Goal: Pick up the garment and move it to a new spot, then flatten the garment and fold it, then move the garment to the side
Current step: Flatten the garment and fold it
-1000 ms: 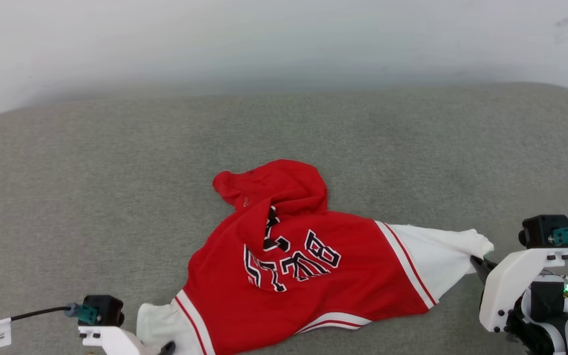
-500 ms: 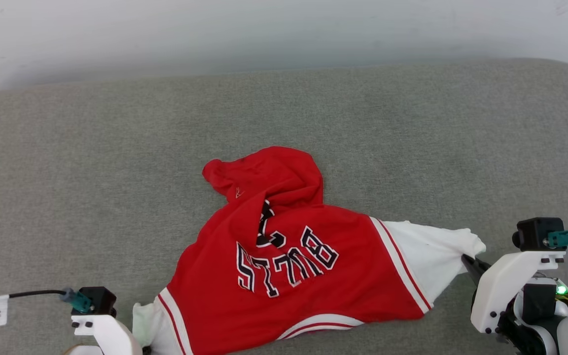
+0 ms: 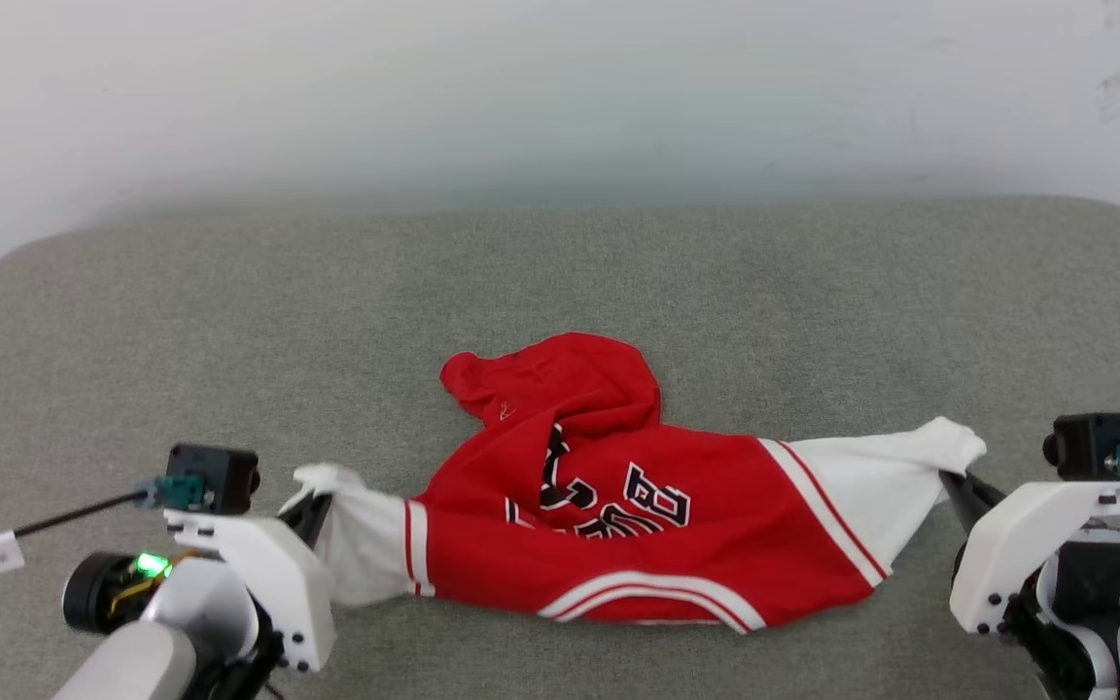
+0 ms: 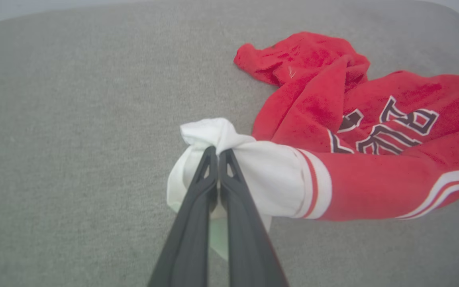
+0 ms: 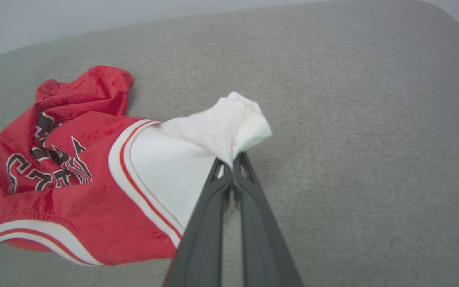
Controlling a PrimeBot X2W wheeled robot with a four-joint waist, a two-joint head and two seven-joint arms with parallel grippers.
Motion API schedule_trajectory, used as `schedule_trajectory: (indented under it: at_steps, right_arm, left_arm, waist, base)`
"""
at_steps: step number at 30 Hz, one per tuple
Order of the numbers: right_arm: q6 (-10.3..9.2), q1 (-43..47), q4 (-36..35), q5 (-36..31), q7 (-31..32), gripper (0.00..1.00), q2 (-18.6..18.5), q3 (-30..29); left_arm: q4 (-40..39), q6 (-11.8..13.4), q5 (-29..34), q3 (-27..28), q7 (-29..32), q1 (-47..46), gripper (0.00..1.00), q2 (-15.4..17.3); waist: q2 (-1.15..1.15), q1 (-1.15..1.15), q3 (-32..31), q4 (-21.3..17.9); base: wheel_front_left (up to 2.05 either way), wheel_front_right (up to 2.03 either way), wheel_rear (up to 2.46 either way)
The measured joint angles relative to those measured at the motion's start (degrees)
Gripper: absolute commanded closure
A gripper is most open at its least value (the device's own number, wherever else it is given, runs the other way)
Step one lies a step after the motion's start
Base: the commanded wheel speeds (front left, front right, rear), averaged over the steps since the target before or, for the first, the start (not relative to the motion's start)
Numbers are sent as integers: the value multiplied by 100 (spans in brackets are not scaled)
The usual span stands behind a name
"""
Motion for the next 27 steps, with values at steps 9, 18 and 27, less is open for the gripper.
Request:
schedule_trajectory:
  at_steps: [9,18,27]
  right_arm:
    - [0,-1231,523,-118,-292,100,-248,49]
    - [0,-3134,1332,-99,-773,100,-428,112]
    - [0,-5422,2153,-193,-1521,100,-403,296]
  left_arm:
    - [289,-209,278,59,-18,-1896,100,-292]
    - [1582,-659,672,105,-337,-4184,100,-515]
    - [2641,-889,925,391,-1043,-6267,100,-605]
  waist:
    - [0,0,-116,84]
    - [0,0,356,67]
    - [0,1,1318,-11]
  base:
    - [0,0,0]
    - [0,0,0]
    - [0,0,0]
